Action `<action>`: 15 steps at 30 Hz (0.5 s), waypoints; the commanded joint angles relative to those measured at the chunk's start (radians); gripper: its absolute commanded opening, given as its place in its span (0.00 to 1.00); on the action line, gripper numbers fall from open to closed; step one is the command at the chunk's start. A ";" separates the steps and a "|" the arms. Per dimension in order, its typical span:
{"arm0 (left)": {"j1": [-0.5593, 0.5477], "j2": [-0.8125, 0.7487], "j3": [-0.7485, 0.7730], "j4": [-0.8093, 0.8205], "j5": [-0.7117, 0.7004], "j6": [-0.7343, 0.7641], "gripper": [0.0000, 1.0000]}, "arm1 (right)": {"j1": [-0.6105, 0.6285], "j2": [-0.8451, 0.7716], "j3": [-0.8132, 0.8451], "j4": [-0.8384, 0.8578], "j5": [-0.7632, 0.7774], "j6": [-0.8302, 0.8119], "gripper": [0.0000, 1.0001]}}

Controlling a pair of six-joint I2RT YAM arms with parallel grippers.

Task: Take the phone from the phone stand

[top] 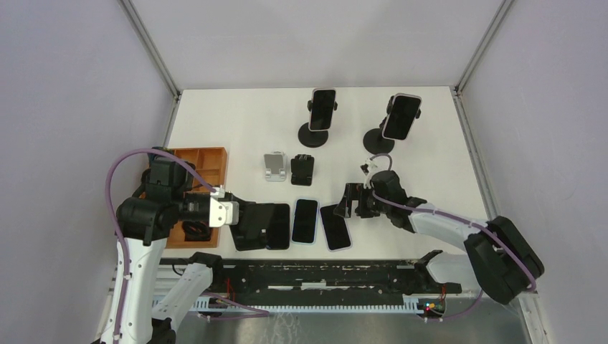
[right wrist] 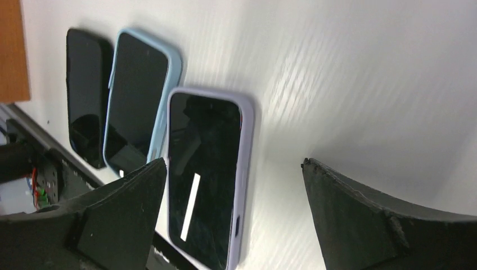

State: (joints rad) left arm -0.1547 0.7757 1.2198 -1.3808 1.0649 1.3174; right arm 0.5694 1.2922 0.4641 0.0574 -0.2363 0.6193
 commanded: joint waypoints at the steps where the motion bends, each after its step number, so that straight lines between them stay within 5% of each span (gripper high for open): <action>1: -0.003 0.006 0.027 0.032 0.058 0.006 0.02 | 0.009 -0.105 -0.185 -0.030 -0.087 0.048 0.97; 6: -0.003 0.009 0.022 0.031 0.056 0.012 0.02 | 0.034 -0.191 -0.246 -0.024 -0.199 0.074 0.97; 15: -0.003 0.001 0.038 0.011 0.038 0.024 0.02 | 0.119 -0.165 -0.238 -0.050 -0.182 0.094 0.94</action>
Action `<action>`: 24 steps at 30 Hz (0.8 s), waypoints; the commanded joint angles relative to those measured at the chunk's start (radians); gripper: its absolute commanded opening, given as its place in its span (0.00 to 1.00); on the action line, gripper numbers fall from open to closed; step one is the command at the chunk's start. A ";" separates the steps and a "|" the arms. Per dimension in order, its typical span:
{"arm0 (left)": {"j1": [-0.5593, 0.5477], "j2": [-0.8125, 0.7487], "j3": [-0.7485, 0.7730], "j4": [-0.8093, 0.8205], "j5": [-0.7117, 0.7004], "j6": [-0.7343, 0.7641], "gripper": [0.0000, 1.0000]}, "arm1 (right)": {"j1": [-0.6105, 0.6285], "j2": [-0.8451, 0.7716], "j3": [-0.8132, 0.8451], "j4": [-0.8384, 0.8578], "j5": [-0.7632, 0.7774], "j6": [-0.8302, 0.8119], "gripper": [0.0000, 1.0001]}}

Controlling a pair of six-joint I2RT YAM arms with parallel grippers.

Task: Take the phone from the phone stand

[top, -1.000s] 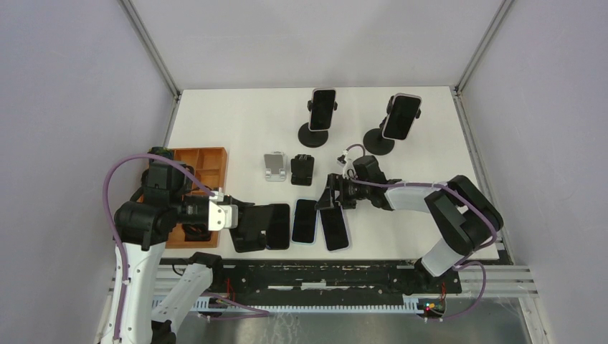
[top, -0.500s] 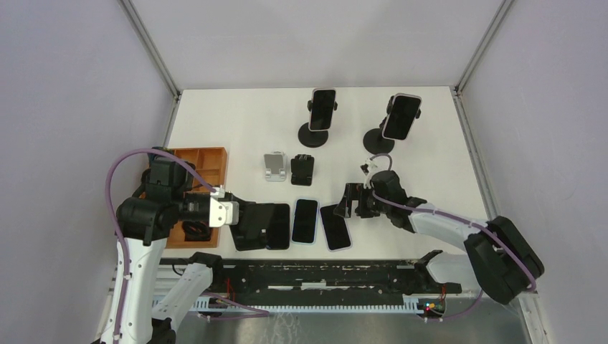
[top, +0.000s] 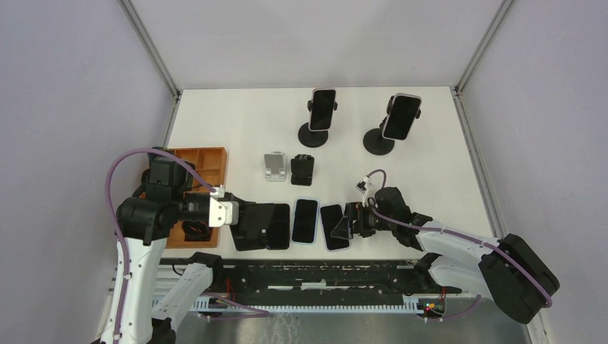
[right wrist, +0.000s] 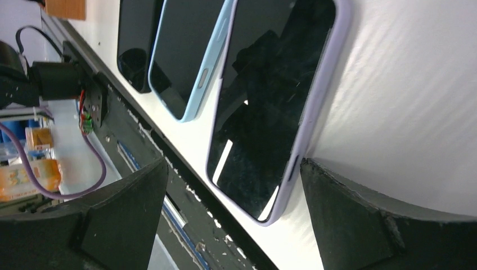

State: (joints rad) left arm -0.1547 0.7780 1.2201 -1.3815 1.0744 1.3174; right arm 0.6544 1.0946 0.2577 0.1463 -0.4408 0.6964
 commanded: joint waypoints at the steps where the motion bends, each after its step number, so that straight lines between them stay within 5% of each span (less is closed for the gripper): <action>1: -0.003 0.000 0.037 0.009 0.029 0.024 0.02 | 0.044 0.034 -0.033 -0.134 0.024 0.026 0.94; 9: -0.004 -0.023 0.010 0.020 0.040 0.017 0.02 | 0.082 0.090 -0.003 -0.026 0.019 0.080 0.93; 14: -0.003 -0.017 0.016 0.019 0.051 0.008 0.02 | 0.082 0.010 0.158 -0.232 0.168 -0.081 0.97; 19: -0.003 -0.018 0.004 0.021 0.063 -0.005 0.02 | 0.116 -0.099 0.327 -0.242 0.236 -0.189 0.98; 24: -0.003 -0.029 -0.008 0.051 0.053 -0.046 0.02 | 0.132 -0.108 0.410 -0.080 0.068 -0.165 0.98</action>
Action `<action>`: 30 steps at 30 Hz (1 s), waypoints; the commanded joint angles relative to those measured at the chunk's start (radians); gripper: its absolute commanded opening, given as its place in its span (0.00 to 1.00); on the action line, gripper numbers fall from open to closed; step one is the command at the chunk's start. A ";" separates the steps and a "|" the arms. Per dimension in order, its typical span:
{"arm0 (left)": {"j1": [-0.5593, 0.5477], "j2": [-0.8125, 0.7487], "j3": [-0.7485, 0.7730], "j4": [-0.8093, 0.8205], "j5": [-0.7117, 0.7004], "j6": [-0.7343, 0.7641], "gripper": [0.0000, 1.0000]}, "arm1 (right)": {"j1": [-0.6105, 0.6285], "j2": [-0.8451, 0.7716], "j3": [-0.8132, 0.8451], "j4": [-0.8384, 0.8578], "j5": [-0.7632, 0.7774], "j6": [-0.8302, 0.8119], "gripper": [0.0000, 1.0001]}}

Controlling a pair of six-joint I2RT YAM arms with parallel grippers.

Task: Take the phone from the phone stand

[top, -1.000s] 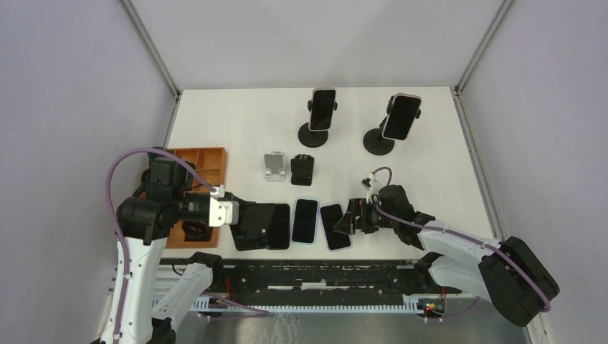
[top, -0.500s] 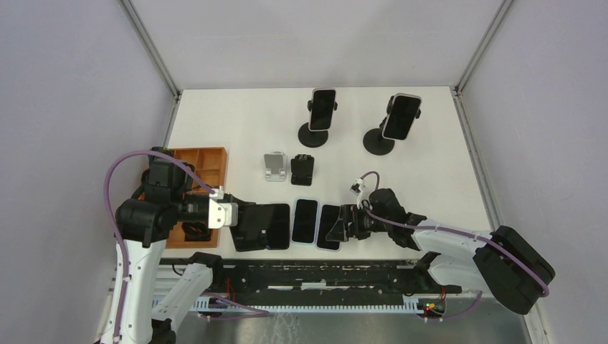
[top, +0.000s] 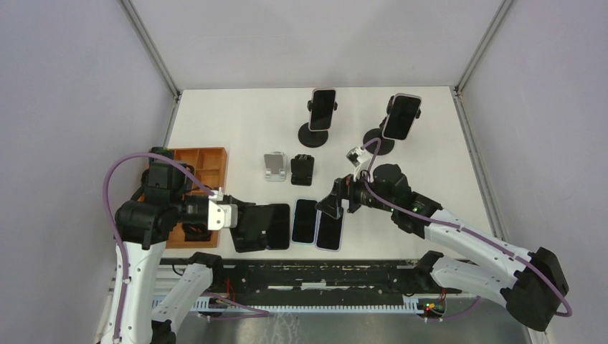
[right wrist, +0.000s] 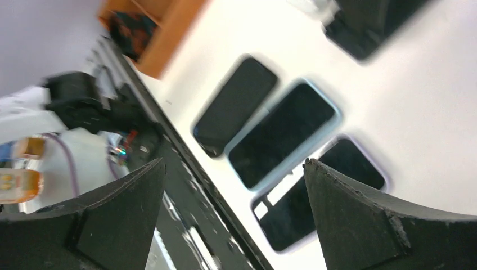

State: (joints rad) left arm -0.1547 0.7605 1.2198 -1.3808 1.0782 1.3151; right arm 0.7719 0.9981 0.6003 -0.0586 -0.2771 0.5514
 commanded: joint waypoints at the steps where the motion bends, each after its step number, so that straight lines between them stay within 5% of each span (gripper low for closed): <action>1: -0.003 -0.014 -0.015 0.059 0.056 -0.054 0.02 | 0.025 -0.008 0.071 0.202 -0.144 0.003 0.98; 9: -0.003 -0.018 -0.097 0.148 0.109 -0.105 0.06 | 0.175 0.065 0.159 0.551 -0.269 0.100 0.96; 21: -0.004 -0.022 -0.105 0.226 0.109 -0.144 0.06 | 0.317 0.284 0.201 0.948 -0.253 0.288 0.75; 30: -0.003 -0.016 -0.105 0.187 0.095 -0.103 0.09 | 0.347 0.335 0.205 1.090 -0.263 0.348 0.31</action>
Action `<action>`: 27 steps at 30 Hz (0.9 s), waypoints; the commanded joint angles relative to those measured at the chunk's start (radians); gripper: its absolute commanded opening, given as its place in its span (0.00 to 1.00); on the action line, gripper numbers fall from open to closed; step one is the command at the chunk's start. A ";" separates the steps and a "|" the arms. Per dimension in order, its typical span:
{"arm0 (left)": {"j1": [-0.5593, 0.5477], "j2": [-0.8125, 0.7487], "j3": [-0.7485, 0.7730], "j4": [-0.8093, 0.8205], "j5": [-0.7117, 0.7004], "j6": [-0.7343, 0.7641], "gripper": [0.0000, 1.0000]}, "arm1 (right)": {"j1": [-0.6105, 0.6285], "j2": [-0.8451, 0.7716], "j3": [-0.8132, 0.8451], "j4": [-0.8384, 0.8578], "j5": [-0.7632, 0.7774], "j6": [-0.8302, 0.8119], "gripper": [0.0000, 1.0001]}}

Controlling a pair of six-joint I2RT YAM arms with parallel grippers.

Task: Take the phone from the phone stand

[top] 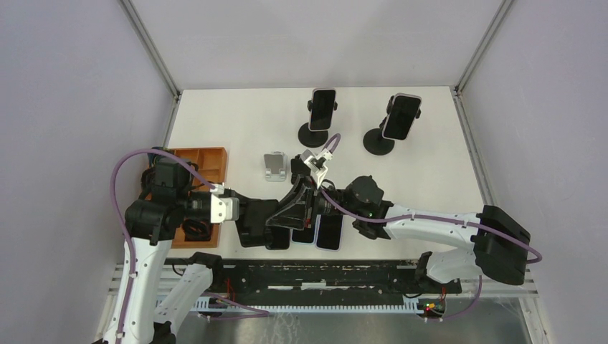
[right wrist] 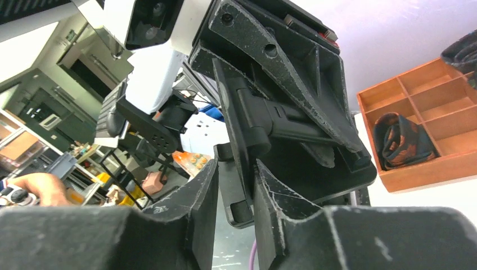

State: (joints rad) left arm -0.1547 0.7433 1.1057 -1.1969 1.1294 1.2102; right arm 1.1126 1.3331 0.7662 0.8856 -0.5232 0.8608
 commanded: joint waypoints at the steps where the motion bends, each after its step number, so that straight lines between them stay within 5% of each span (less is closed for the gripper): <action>1: -0.004 0.006 0.010 -0.005 0.038 0.007 0.13 | 0.008 -0.001 0.036 0.146 -0.015 0.040 0.28; 7: -0.003 0.026 0.021 -0.047 0.017 0.036 0.55 | 0.004 0.000 0.008 0.159 0.000 0.026 0.00; 9: -0.003 0.025 0.026 -0.046 0.005 0.029 0.70 | -0.004 -0.005 -0.003 0.153 -0.004 0.016 0.00; 17: -0.003 0.028 0.047 -0.073 -0.066 0.031 0.79 | -0.199 -0.144 -0.159 0.031 -0.054 -0.082 0.00; 20: -0.003 0.038 0.054 -0.073 -0.085 0.007 0.99 | -0.303 -0.214 -0.213 -0.100 -0.041 -0.212 0.00; 27: -0.003 0.047 0.065 -0.072 -0.092 -0.026 1.00 | -0.431 -0.245 -0.268 -0.292 0.095 -0.507 0.00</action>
State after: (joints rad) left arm -0.1585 0.7883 1.1347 -1.2625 1.0466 1.2182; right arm 0.7288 1.0897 0.5076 0.6586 -0.4892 0.5491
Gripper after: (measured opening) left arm 0.994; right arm 0.019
